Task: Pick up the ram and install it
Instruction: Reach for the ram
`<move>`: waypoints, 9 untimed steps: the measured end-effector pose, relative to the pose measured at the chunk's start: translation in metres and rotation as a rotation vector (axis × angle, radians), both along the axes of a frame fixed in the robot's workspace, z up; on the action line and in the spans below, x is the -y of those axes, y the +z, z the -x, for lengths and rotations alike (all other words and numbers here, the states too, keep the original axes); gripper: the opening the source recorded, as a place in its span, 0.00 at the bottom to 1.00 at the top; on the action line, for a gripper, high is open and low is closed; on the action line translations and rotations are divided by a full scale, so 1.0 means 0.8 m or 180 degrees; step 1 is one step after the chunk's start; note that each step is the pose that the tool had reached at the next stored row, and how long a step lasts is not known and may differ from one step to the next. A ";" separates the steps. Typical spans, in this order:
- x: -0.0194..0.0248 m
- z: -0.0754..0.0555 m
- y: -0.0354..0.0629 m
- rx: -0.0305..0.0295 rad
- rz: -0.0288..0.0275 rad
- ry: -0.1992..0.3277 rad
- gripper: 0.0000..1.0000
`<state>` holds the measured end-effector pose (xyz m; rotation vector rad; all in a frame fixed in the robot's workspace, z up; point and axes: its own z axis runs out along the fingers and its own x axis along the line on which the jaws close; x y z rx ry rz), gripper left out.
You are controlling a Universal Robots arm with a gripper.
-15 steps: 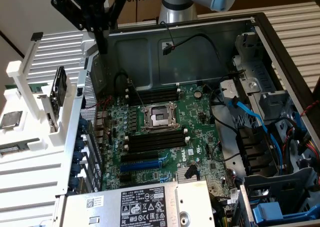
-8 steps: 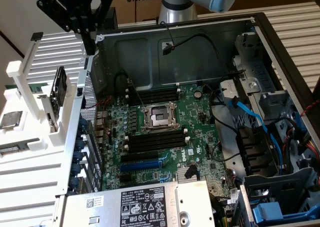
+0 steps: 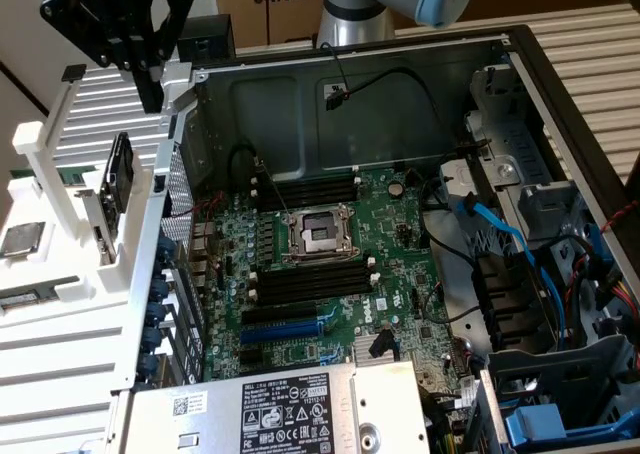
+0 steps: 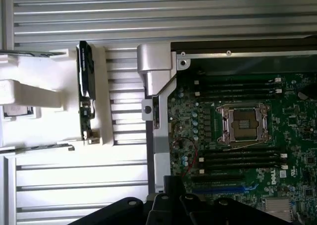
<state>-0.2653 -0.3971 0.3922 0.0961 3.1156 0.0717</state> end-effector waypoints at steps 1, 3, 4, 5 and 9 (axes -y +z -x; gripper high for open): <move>-0.0002 0.004 0.000 0.0000 0.0000 0.0001 0.10; -0.0003 0.013 0.000 0.0000 0.0000 0.0004 0.10; -0.0004 0.017 0.000 0.0000 0.0000 0.0005 0.10; -0.0004 0.021 0.000 0.0000 0.0000 0.0006 0.10; -0.0005 0.038 0.000 0.0000 0.0000 0.0010 0.10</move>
